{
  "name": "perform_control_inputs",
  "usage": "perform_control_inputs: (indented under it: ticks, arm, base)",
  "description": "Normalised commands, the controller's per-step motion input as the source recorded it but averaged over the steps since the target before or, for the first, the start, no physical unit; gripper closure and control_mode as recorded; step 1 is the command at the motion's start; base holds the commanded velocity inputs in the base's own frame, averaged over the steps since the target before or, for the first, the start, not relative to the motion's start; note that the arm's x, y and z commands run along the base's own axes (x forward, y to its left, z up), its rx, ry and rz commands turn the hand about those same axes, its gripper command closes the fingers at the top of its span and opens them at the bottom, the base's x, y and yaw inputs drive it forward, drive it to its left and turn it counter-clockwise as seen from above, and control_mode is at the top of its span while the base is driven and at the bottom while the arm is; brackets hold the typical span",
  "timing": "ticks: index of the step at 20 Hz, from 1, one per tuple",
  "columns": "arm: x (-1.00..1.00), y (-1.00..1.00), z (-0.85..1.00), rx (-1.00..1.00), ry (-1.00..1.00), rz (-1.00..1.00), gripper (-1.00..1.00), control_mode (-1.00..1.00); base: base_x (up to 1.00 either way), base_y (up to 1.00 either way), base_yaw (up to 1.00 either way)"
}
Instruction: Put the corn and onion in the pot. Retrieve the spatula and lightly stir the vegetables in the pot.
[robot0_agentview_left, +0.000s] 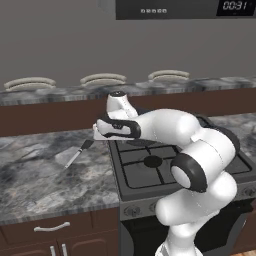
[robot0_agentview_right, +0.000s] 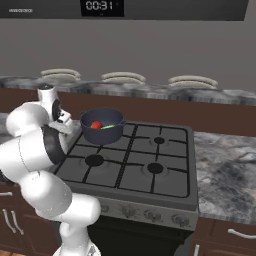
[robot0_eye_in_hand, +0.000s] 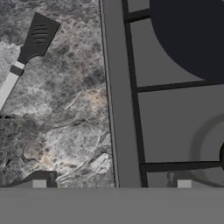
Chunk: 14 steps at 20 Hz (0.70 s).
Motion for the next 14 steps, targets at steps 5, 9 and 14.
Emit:
perform_control_inputs:
  ticks: [5, 9, 14]
  arm:
    - [0.05, 0.45, -0.05, -0.06, 0.08, 0.00, -1.00, -1.00]
    - [0.00, 0.37, -0.51, -0.03, 0.00, 0.00, -1.00, -1.00]
    - [0.00, 0.21, -0.63, 0.00, 0.00, 0.00, -1.00, -1.00]
  base:
    - [0.00, 0.00, 0.00]
    - [0.00, 0.00, 0.00]
    - [0.00, 0.00, 0.00]
